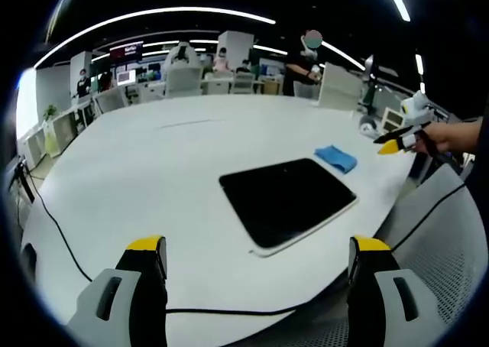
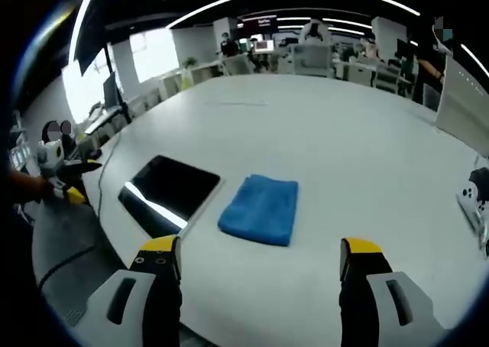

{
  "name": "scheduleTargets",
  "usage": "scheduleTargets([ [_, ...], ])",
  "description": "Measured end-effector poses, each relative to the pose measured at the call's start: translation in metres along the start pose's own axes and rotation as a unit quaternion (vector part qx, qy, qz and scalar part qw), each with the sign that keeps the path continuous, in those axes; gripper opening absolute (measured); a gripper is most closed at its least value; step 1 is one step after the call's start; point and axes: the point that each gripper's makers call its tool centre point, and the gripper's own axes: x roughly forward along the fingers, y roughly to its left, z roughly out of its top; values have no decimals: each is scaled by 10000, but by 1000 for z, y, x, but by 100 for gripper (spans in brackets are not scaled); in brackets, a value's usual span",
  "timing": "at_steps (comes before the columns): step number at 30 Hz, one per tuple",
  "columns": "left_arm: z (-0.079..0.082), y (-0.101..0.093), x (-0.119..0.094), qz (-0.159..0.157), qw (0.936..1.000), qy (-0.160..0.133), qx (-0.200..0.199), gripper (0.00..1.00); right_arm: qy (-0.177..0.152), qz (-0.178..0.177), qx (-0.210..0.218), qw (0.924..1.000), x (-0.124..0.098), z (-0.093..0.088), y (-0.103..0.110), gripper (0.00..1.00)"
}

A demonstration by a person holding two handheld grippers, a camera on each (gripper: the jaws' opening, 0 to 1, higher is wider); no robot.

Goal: Wipe the mirror surface with the cleaning cloth until all visible marks leave the cleaned area.

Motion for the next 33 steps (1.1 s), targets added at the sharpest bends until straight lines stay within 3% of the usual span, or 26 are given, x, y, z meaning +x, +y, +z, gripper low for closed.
scheduleTargets([
  [8,-1,0,0,-17,10000,2,-16,99,-107,12,162,9998,16,23,-3,72],
  [19,0,2,0,8,10000,-22,17,99,-127,-11,161,9998,36,43,-8,70],
  [25,2,3,0,28,9999,-86,77,99,-75,42,62,9999,50,37,-7,60],
  [28,1,4,0,56,9999,-61,58,99,-187,243,160,9994,61,33,-3,53],
  [31,-3,3,0,48,9999,46,127,91,-102,274,149,9995,75,24,-3,51],
  [33,3,4,0,34,9999,-131,-41,96,11,275,144,9995,80,20,0,48],
])
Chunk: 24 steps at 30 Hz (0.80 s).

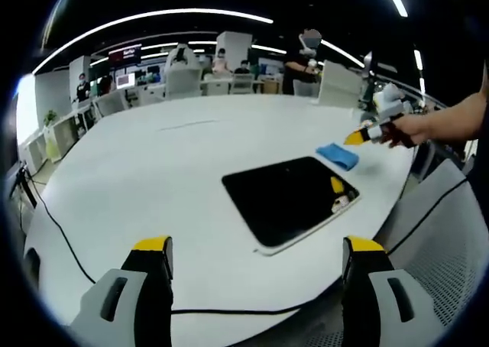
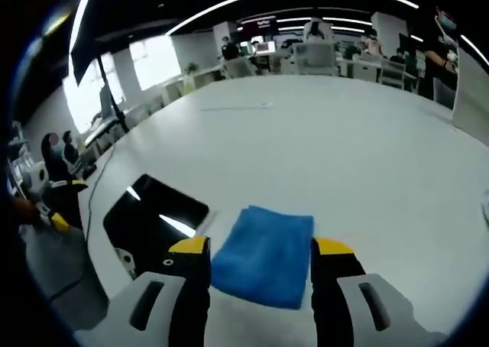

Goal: Wipe the mirror surface with the cleaning cloth until all visible marks leave the cleaned area.

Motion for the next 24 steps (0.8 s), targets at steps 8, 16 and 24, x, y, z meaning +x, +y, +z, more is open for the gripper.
scheduleTargets([
  [8,-8,-4,2,-136,9997,197,-68,99,62,-225,-48,9997,14,-4,-6,37],
  [16,-8,-3,1,-83,9997,236,-61,99,347,-468,-221,9981,24,-13,-11,27],
  [24,-8,-4,2,-127,9996,256,-59,99,448,-731,-407,9955,23,-18,-10,19],
])
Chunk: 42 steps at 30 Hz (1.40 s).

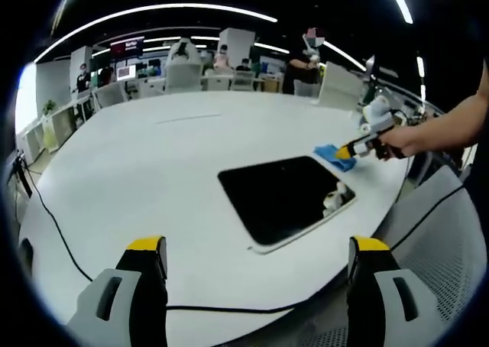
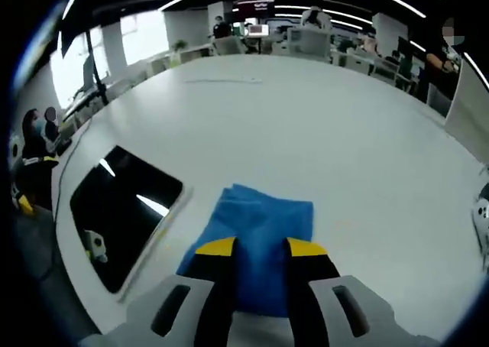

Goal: Wipe the mirror surface with the cleaning cloth until all visible marks leave the cleaned area.

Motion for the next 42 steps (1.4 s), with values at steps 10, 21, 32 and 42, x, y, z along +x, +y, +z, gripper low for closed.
scheduleTargets([
  [10,0,0,0,-35,10000,-24,2,99,217,-73,277,9994,-1,-2,8,1],
  [21,1,1,-1,29,9999,-64,128,99,327,118,1037,9940,-8,-5,11,0],
  [32,3,-1,-1,-38,9999,-113,73,99,195,364,1414,9891,-16,17,21,0],
  [42,5,0,-1,-10,9998,-174,56,99,201,770,1779,9808,-14,33,48,0],
])
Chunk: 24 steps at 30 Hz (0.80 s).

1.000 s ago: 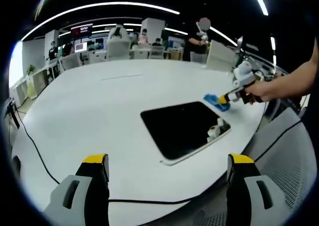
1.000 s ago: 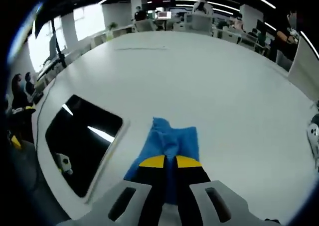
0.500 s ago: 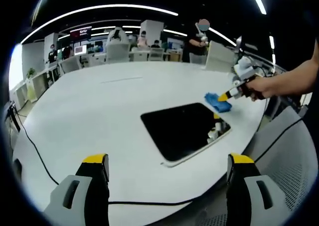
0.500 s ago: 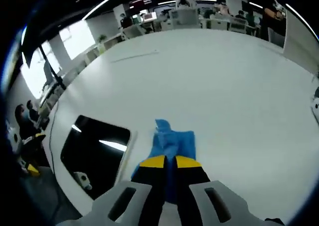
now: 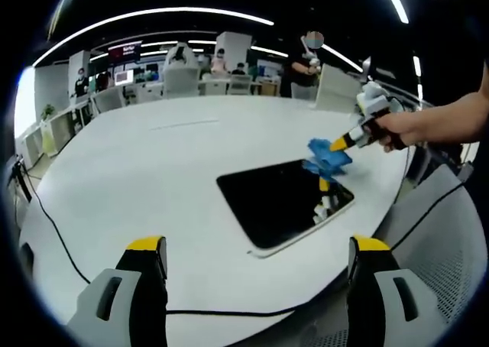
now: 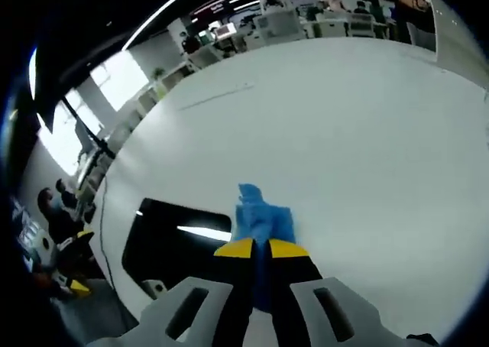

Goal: Wipe the mirror surface with the cleaning cloth until all visible marks leave the cleaned area.

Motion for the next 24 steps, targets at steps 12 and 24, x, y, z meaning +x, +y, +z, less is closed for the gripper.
scheduleTargets([
  [12,0,0,0,-7,10000,-17,9,99,248,89,-242,9994,21,-5,32,0],
  [24,-1,-2,0,-89,10000,28,30,99,485,-53,-394,9980,43,-13,49,0],
])
